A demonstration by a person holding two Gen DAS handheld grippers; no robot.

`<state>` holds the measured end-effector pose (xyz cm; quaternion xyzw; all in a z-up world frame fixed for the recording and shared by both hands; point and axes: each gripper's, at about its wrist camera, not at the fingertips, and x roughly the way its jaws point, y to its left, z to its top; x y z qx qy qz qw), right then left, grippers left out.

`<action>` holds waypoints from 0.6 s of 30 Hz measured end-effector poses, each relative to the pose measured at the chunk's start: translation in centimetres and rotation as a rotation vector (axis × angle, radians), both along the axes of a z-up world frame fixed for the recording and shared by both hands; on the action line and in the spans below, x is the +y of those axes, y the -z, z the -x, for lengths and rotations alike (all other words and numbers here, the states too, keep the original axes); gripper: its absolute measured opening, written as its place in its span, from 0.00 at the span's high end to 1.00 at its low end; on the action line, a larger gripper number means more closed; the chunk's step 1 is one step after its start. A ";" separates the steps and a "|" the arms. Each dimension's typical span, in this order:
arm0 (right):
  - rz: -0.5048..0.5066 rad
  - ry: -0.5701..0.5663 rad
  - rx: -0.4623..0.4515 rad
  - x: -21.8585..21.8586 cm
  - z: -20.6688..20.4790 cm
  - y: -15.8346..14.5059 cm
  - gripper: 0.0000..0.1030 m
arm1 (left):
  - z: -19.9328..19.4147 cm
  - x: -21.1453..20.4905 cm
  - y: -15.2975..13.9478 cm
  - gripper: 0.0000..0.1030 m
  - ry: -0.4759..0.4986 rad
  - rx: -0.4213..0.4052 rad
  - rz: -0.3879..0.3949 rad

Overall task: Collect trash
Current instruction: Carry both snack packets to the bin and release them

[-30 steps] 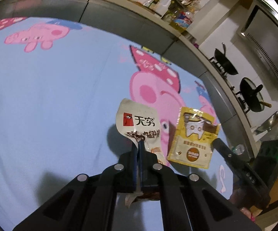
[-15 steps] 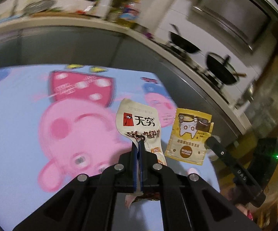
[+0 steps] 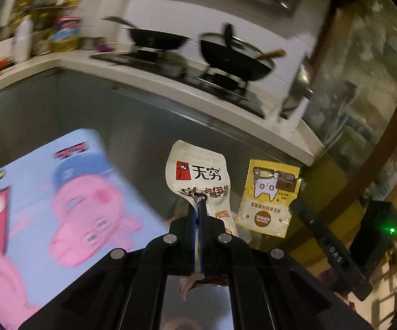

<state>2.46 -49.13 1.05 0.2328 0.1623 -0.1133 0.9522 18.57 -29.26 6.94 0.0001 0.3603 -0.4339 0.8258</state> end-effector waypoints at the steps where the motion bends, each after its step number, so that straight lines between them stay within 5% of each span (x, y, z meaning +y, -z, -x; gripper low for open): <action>1: 0.003 0.024 0.012 -1.5 0.3 0.4 1.00 | 0.0 -1.5 0.1 0.98 0.015 -0.003 -0.006; 12: -0.055 0.046 0.164 -7.2 -1.1 7.4 0.99 | -1.3 -13.0 6.4 0.96 0.088 0.035 -0.178; 13: -0.062 0.026 0.182 -7.1 -1.7 8.1 0.99 | -1.6 -13.5 7.0 0.91 0.083 0.043 -0.197; 15: -0.086 -0.020 0.221 -6.6 -2.8 9.3 0.94 | -1.9 -13.8 7.9 0.56 0.060 0.055 -0.226; 18: -0.112 -0.026 0.252 -6.2 -3.4 10.6 0.64 | -1.8 -13.1 8.0 0.48 0.028 0.042 -0.217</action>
